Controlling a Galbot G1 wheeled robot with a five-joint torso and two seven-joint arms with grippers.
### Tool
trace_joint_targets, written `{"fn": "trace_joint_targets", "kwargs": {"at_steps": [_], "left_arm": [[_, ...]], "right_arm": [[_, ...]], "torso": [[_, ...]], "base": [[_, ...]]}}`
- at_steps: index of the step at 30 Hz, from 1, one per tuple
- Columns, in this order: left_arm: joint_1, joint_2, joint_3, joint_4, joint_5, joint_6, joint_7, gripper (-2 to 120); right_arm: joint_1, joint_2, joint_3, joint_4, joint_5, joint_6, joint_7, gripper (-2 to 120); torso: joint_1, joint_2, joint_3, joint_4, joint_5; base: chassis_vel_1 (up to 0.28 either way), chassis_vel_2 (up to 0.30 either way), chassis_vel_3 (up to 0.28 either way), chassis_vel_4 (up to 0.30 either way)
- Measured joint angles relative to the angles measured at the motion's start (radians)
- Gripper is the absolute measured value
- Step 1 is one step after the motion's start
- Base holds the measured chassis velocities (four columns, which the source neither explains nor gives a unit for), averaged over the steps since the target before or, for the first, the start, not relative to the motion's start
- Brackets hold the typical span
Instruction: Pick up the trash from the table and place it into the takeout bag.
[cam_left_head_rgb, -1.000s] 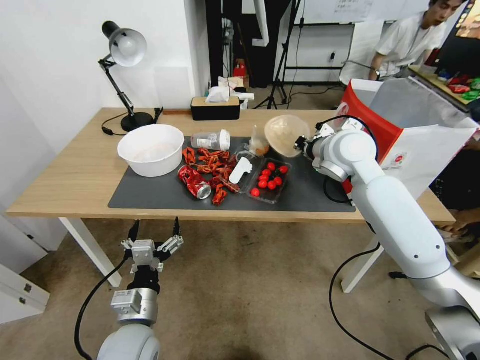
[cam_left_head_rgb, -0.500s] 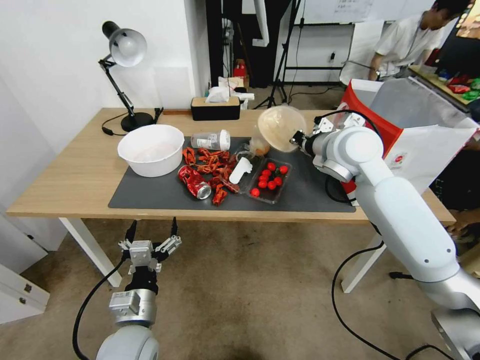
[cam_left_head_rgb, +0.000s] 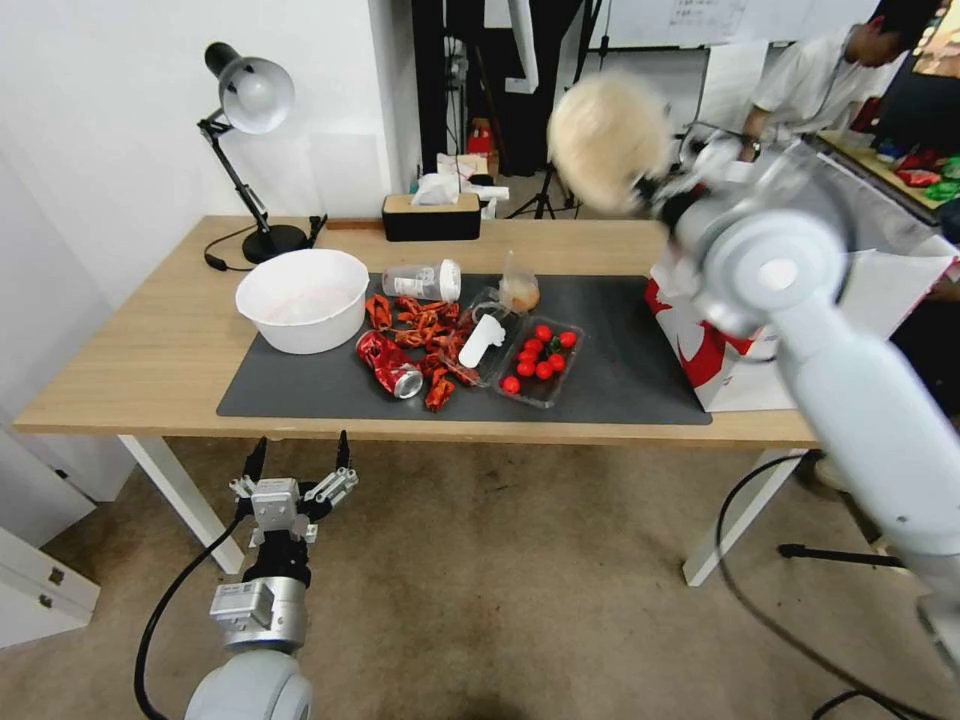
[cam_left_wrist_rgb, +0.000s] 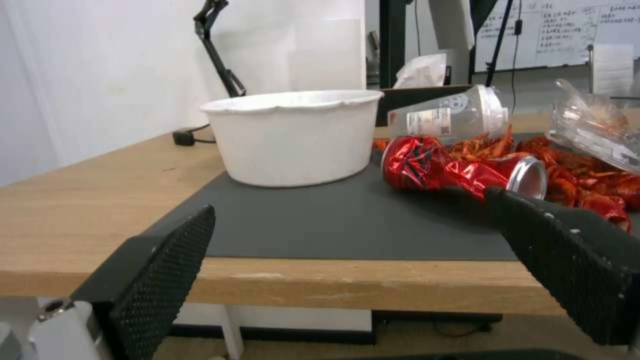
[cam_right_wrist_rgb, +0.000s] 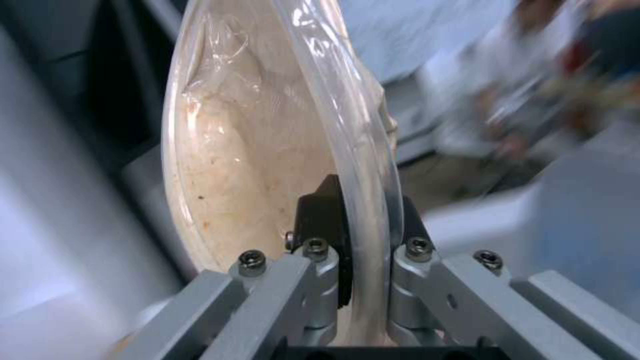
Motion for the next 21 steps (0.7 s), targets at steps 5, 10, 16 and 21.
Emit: {"fn": "trace_joint_targets", "kwargs": {"at_steps": [5,10,16,21], "left_arm": [[0.004,-0.004,0.003,-0.006,0.003,-0.003,0.000,100],[0.005,-0.005,0.015,-0.014,0.007,-0.008,0.003,100],[0.005,0.001,0.019,-0.015,0.009,-0.020,0.008,100],[0.000,0.017,0.009,-0.023,-0.001,-0.019,0.008,100]], "right_arm": [[-0.025,-0.087,0.043,0.001,-0.067,-0.058,0.049,2],[-0.089,-0.140,0.086,0.005,-0.022,-0.064,0.080,2],[-0.125,-0.155,0.099,0.005,-0.013,-0.072,0.076,11],[-0.148,-0.143,0.101,0.002,-0.023,-0.075,0.077,31]], "torso": [[0.000,0.000,0.000,-0.0003,0.0000],[0.000,0.000,0.000,-0.0002,0.0001],[0.000,0.000,0.000,0.0000,-0.0004],[0.000,0.000,0.000,0.0002,-0.0003]], "base": [[0.000,0.000,0.000,0.000],[0.000,0.000,0.000,0.000],[0.000,0.000,0.000,0.000],[0.000,0.000,0.000,0.000]]}}
